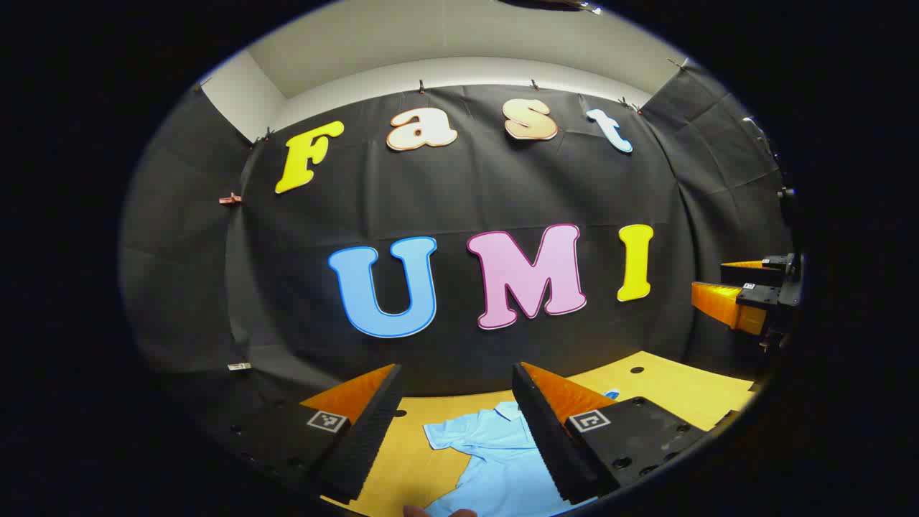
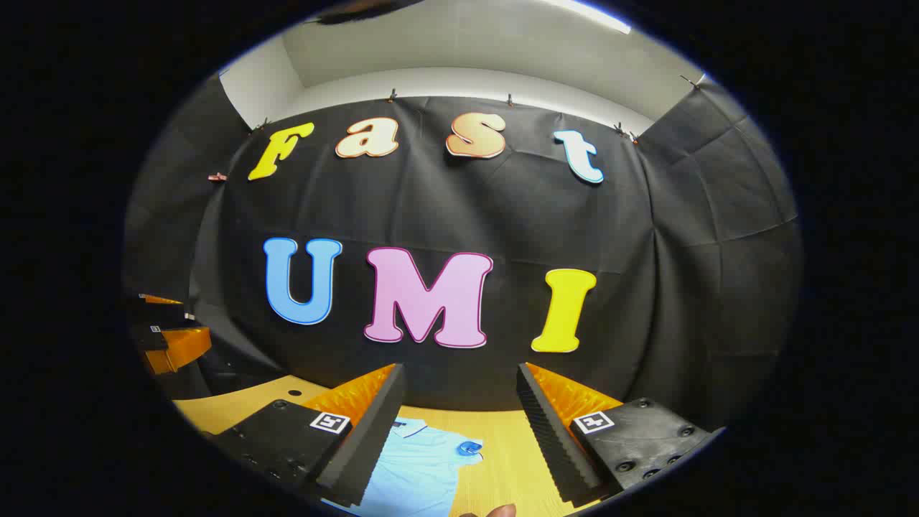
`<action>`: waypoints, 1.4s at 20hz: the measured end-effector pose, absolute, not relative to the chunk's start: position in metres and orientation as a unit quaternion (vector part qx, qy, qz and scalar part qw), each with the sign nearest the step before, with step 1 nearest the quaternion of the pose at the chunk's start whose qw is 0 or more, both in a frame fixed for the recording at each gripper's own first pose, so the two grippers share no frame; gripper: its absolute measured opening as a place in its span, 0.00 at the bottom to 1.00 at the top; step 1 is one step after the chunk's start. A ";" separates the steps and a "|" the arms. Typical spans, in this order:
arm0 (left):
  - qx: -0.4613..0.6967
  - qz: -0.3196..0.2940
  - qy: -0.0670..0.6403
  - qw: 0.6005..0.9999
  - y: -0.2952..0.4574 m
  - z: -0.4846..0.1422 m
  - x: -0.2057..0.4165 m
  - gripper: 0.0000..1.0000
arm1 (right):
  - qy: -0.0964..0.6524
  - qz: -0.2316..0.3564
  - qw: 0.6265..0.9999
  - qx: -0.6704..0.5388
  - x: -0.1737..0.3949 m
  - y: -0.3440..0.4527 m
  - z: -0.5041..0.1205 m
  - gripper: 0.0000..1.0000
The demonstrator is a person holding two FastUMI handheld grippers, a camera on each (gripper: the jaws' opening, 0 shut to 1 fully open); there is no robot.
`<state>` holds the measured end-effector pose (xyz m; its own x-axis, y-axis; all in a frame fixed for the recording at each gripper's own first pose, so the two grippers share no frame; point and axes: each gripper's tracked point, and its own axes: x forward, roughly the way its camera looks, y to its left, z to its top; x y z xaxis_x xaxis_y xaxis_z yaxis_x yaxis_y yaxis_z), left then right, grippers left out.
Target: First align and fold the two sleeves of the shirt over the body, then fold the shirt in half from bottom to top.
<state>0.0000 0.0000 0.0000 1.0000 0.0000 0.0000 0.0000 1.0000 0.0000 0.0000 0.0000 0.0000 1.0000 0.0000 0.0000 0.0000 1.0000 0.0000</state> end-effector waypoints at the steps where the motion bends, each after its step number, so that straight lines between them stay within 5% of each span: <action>1: -0.002 -0.005 -0.002 1.000 0.001 0.001 0.004 0.96 | -0.002 -0.004 1.000 0.001 -0.003 0.002 0.002 0.96; 21: -0.008 -0.030 0.016 0.999 0.012 -0.030 0.044 0.96 | 0.034 -0.017 0.999 -0.015 0.024 0.023 -0.024 0.97; 28: -0.003 -0.027 0.025 0.999 0.013 -0.042 0.056 0.96 | 0.114 -0.038 0.993 0.016 0.074 0.006 -0.082 0.97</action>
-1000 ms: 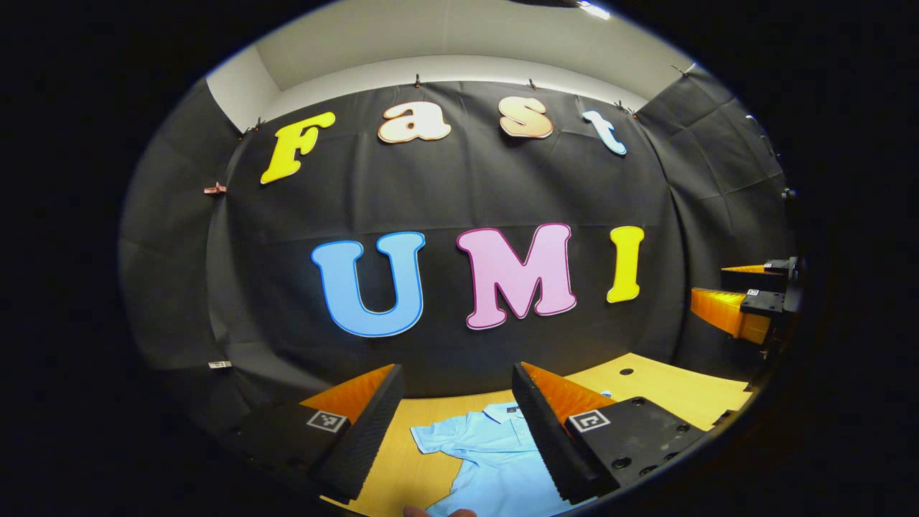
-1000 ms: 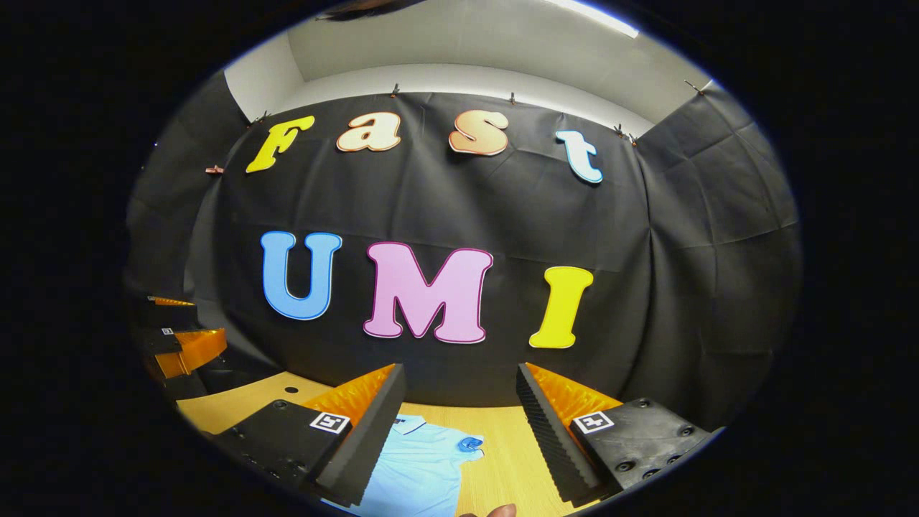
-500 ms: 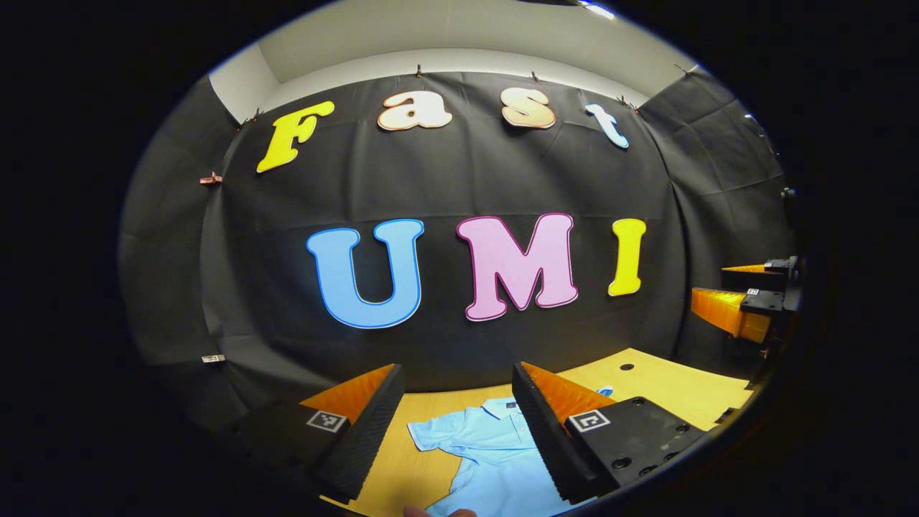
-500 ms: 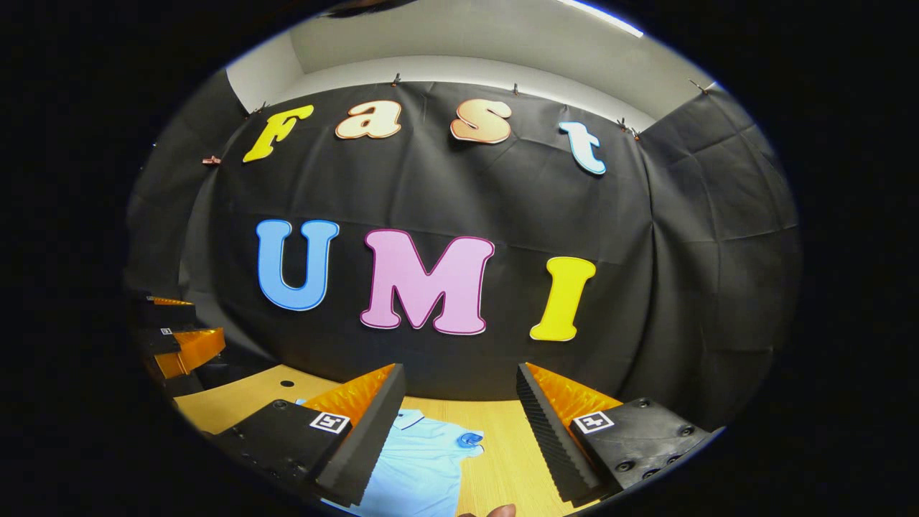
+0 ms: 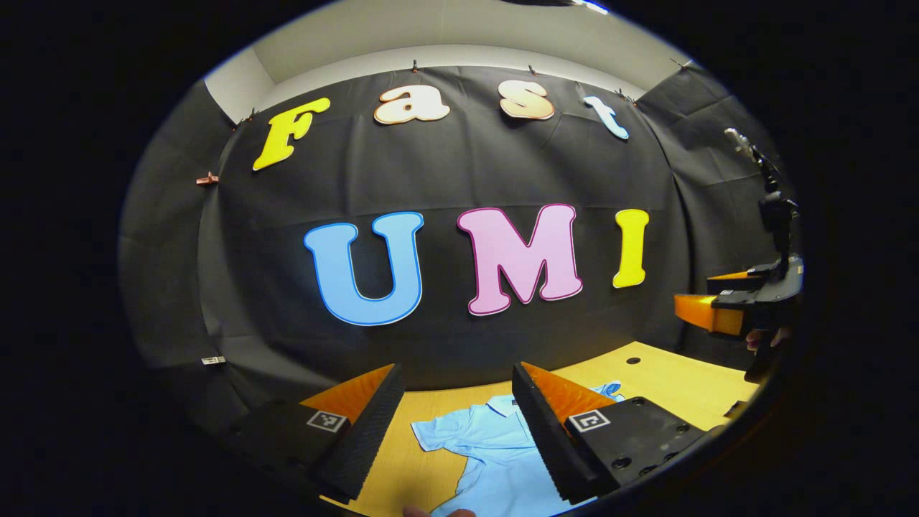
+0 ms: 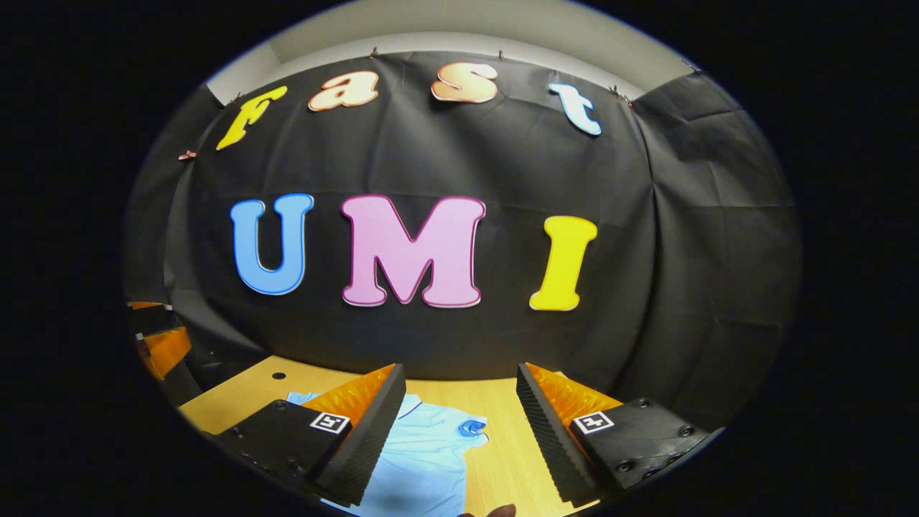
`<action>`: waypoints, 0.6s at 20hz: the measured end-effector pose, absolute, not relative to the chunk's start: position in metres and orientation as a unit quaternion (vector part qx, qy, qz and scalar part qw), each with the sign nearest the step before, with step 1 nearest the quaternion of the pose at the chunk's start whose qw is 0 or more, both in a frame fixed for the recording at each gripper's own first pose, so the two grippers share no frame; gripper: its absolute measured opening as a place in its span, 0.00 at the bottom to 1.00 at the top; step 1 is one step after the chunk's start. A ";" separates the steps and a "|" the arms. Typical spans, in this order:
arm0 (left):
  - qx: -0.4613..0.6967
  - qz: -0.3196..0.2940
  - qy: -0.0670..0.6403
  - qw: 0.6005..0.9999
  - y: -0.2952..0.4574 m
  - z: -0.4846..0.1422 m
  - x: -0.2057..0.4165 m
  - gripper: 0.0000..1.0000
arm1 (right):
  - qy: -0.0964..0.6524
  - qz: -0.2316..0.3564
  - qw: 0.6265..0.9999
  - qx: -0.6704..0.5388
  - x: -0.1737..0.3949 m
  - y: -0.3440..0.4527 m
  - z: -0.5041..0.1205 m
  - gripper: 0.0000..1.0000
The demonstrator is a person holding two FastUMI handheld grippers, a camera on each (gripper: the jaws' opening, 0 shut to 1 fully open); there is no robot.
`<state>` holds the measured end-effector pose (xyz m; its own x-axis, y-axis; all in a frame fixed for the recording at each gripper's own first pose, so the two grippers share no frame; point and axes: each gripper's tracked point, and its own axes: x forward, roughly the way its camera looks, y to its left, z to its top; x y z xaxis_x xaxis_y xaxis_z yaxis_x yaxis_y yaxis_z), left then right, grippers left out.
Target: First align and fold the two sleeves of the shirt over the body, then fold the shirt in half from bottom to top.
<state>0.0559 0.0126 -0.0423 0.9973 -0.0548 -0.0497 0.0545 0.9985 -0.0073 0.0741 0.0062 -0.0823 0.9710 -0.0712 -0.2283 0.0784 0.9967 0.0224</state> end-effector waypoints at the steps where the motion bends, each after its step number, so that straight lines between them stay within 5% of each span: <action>1: -0.005 -0.027 0.027 0.999 0.012 -0.043 0.058 0.96 | 0.132 -0.037 0.990 0.017 0.084 0.003 -0.098 0.97; 12: -0.001 -0.014 0.066 0.998 -0.003 -0.075 0.069 0.96 | 0.321 -0.026 0.946 0.030 0.166 -0.026 -0.291 0.97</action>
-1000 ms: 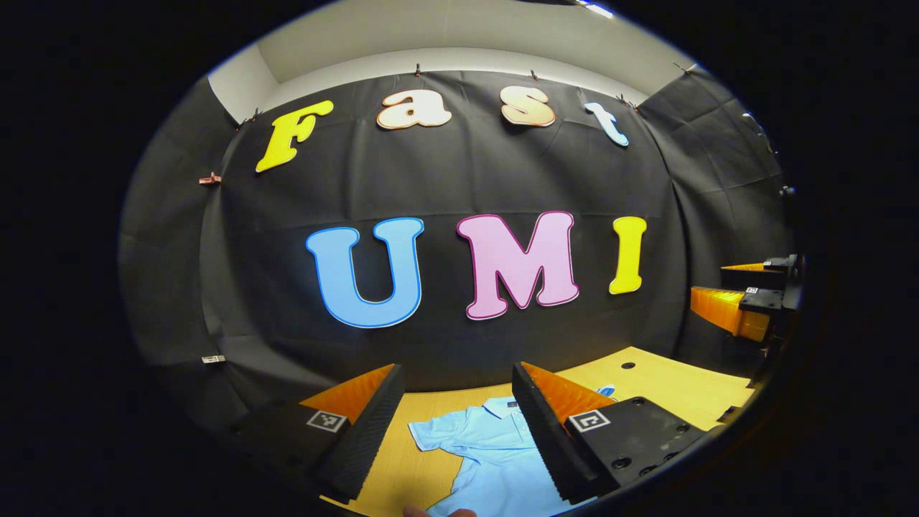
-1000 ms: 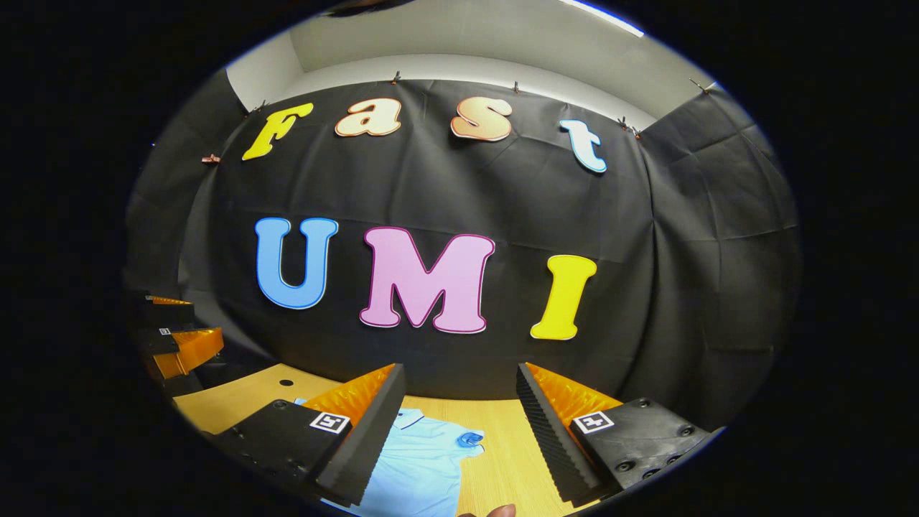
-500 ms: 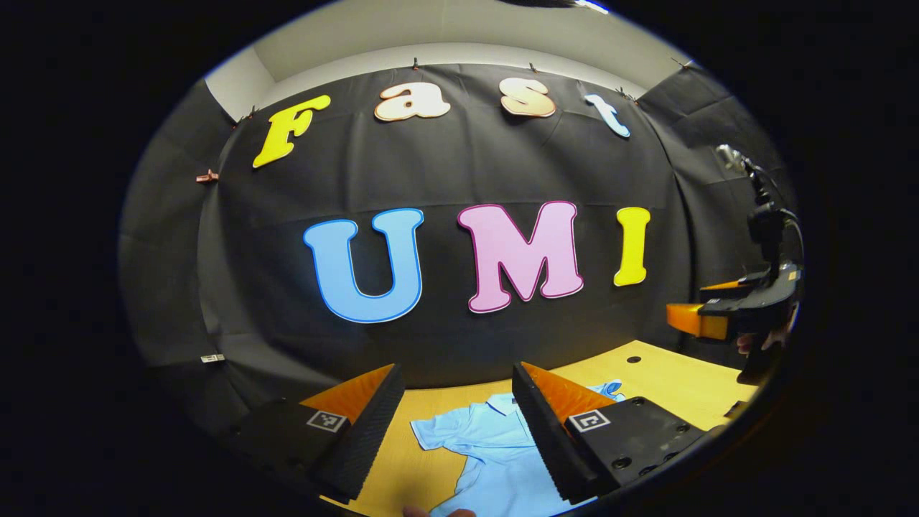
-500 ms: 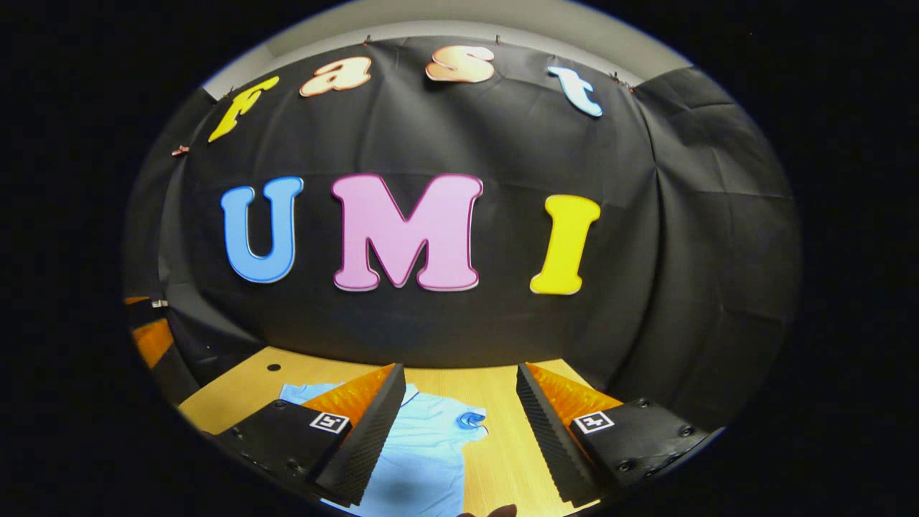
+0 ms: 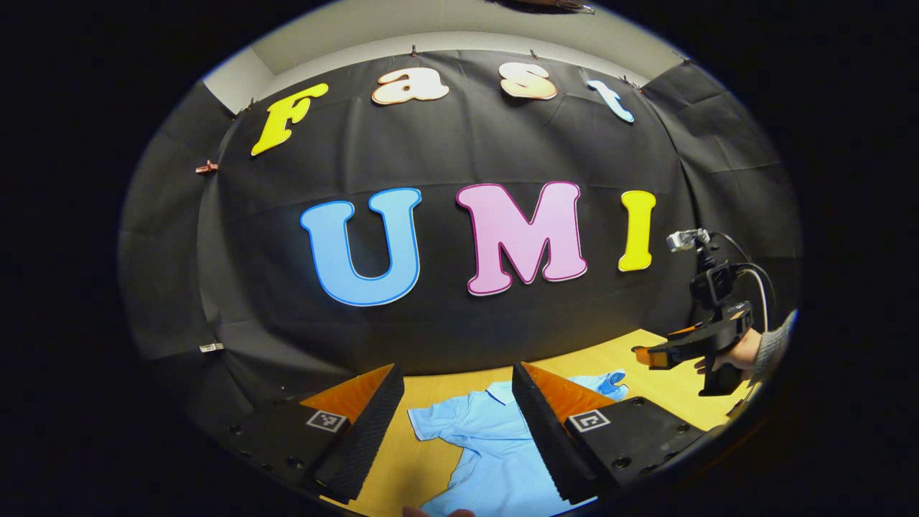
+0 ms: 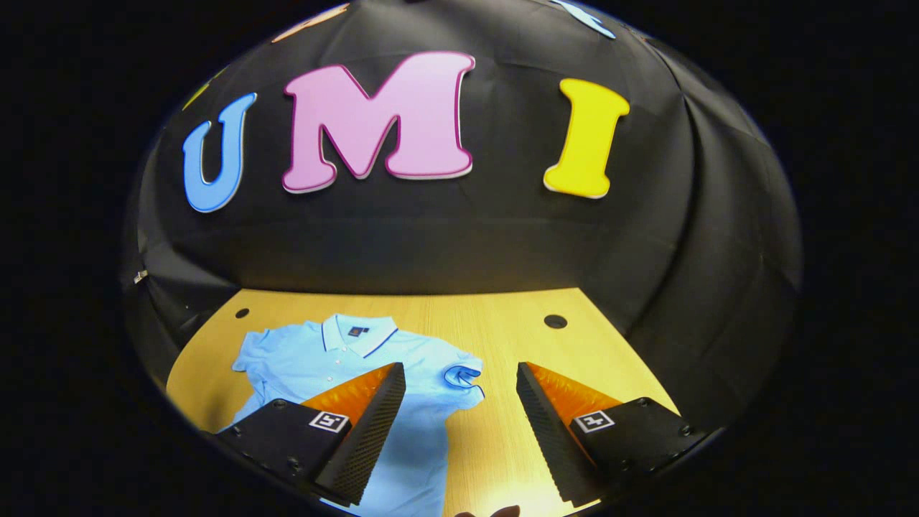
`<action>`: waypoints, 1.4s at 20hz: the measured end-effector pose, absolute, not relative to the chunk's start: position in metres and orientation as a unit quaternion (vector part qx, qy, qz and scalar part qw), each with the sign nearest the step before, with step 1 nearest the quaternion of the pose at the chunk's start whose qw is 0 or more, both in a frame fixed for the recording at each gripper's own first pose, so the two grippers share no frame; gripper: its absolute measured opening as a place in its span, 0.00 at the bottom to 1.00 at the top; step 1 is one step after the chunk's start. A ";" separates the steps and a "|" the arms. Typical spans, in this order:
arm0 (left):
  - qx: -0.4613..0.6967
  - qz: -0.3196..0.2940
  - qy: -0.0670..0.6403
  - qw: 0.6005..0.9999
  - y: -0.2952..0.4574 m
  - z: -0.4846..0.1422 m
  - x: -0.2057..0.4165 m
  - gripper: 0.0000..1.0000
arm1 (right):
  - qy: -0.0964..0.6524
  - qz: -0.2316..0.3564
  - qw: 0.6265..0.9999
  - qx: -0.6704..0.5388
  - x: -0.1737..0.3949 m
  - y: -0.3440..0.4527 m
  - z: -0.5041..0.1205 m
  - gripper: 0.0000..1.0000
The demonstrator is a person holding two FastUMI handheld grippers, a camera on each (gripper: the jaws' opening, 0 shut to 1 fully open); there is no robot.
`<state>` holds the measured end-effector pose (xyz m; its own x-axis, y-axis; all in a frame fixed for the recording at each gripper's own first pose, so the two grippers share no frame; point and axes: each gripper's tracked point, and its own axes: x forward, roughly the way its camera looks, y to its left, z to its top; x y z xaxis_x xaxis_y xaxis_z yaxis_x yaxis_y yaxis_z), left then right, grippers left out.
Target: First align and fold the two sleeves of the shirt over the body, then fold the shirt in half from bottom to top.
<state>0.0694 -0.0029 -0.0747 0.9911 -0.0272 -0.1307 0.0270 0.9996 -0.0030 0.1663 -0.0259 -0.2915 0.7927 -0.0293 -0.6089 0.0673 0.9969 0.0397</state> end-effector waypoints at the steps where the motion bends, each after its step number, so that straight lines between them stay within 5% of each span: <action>1: 0.001 -0.011 0.071 0.997 -0.003 -0.080 0.070 0.96 | 0.334 -0.023 0.942 0.032 0.174 -0.026 -0.308 0.98; 15: 0.012 0.032 0.117 0.993 0.003 -0.107 0.062 0.96 | 0.448 -0.041 0.892 0.040 0.235 -0.033 -0.469 0.96; 18: 0.014 0.038 0.123 0.992 0.009 -0.111 0.060 0.96 | 0.453 -0.050 0.888 0.057 0.240 -0.030 -0.474 0.72; 19: 0.014 0.040 0.124 0.991 0.011 -0.111 0.061 0.96 | 0.455 -0.054 0.887 0.058 0.239 -0.031 -0.476 0.73; 21: 0.014 0.041 0.125 0.991 0.015 -0.111 0.058 0.96 | 0.458 -0.062 0.885 0.054 0.239 -0.034 -0.478 0.53; 24: 0.016 0.042 0.128 0.991 0.018 -0.115 0.056 0.96 | 0.457 -0.071 0.885 0.052 0.240 -0.039 -0.476 0.08; 28: 0.016 0.041 0.130 0.991 0.020 -0.118 0.055 0.96 | 0.445 -0.062 0.892 0.047 0.242 -0.037 -0.466 0.05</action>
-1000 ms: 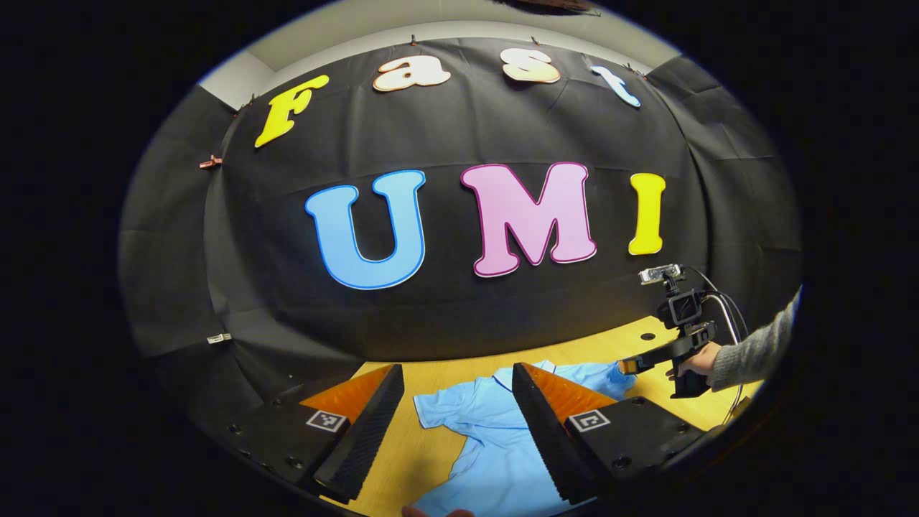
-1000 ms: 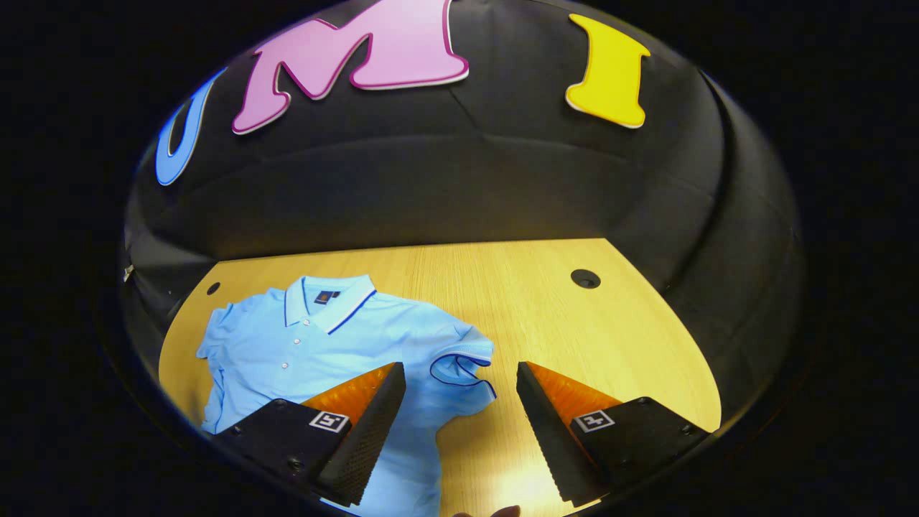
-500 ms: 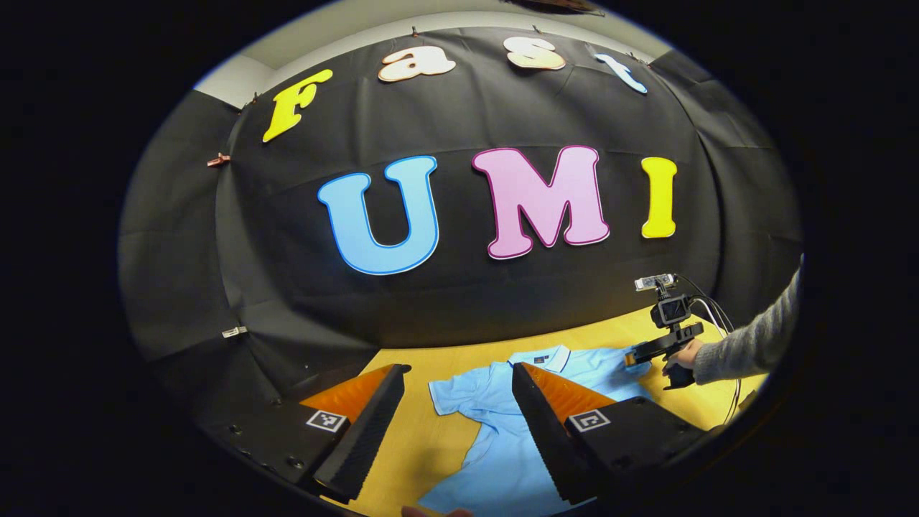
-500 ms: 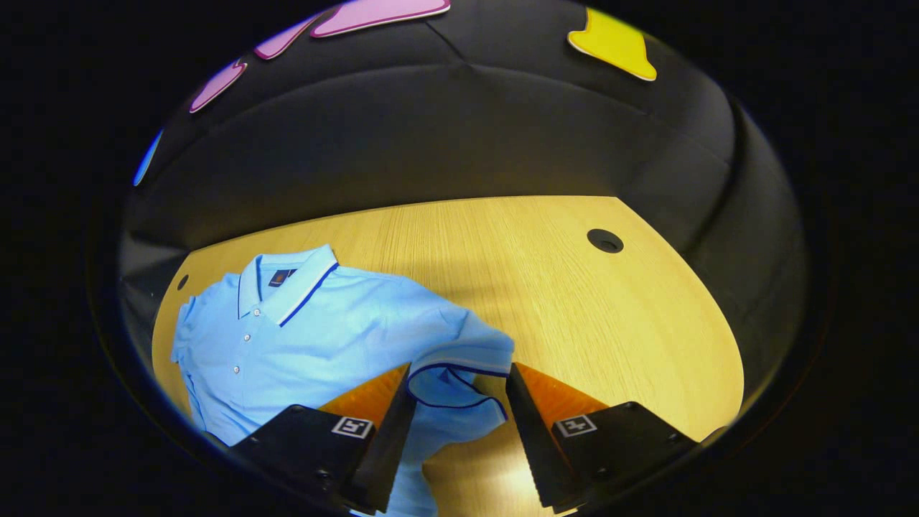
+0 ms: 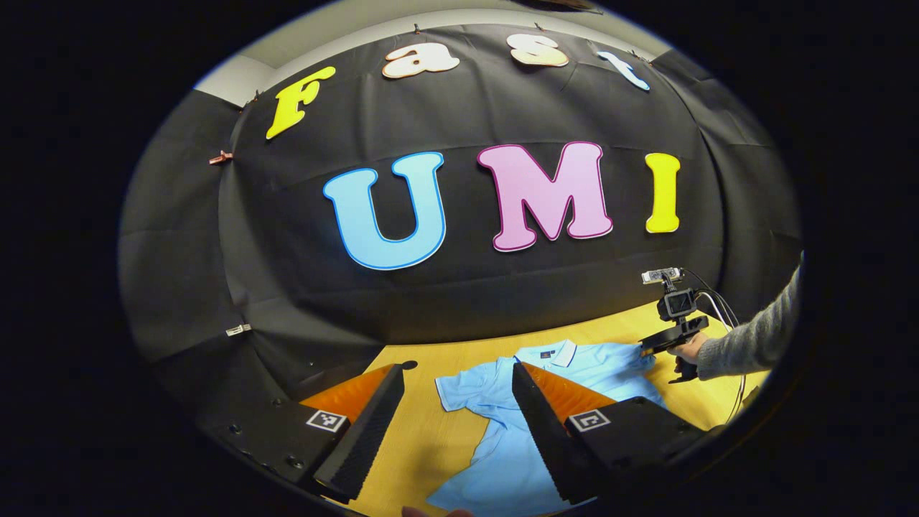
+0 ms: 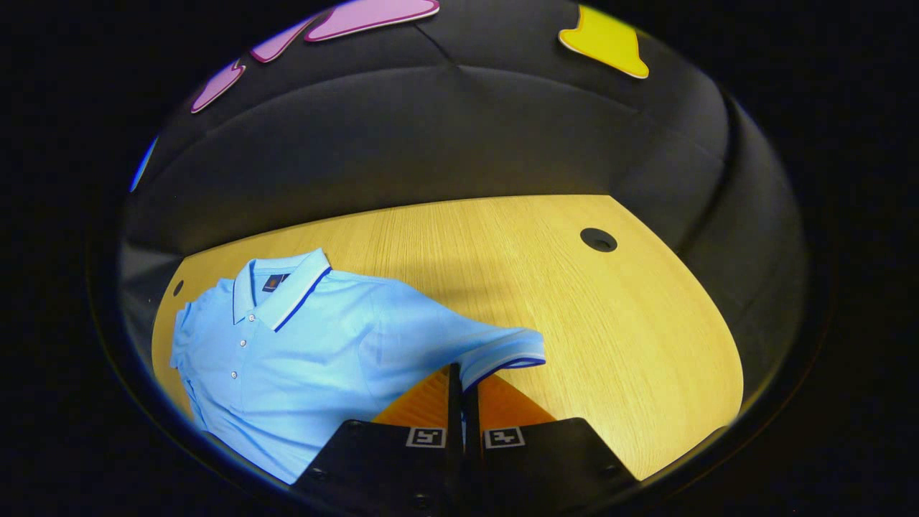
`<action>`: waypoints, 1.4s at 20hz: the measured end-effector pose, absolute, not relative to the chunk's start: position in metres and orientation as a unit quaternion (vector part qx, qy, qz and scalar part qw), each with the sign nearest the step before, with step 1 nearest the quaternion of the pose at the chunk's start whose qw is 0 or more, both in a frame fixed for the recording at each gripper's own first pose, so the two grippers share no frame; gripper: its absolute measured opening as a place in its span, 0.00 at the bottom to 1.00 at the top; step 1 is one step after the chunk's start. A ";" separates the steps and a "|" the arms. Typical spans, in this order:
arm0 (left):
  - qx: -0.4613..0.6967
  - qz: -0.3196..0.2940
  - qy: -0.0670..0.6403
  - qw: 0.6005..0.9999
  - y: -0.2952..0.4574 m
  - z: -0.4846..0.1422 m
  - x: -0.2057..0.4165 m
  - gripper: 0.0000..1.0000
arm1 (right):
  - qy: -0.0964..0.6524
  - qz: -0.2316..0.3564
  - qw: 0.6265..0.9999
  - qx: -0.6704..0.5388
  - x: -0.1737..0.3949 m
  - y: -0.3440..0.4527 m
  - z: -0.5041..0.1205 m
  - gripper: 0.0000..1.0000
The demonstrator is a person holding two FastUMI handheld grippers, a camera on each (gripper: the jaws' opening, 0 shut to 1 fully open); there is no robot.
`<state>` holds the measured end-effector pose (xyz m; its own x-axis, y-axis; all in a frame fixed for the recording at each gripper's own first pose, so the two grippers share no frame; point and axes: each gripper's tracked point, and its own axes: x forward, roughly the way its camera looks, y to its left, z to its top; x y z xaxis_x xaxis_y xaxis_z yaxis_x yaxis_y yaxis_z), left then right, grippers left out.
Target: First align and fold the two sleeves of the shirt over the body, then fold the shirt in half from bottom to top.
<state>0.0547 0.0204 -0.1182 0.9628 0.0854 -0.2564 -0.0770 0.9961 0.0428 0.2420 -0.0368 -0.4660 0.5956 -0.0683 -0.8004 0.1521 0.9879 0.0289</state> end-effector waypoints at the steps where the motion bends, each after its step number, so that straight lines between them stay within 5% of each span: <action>1: 0.016 0.041 0.131 0.990 0.022 -0.119 0.054 0.96 | 0.437 -0.060 0.896 0.048 0.245 -0.035 -0.459 0.05; 8: 0.013 0.048 0.132 0.990 0.039 -0.121 0.047 0.96 | 0.392 0.037 0.918 0.051 0.257 0.055 -0.407 0.05; 16: 0.011 0.076 0.139 0.987 0.070 -0.125 0.032 0.96 | 0.409 0.145 0.900 0.029 0.232 0.185 -0.407 0.05; 28: 0.003 0.115 0.154 0.981 0.098 -0.137 0.006 0.96 | 0.459 0.182 0.869 -0.011 0.202 0.243 -0.455 0.05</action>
<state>0.0064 0.0984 -0.1365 0.9265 0.2262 -0.3007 -0.2244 0.9736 0.0410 0.2019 0.2426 -0.4555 0.5121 0.3061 -0.8025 -0.3267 0.9336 0.1476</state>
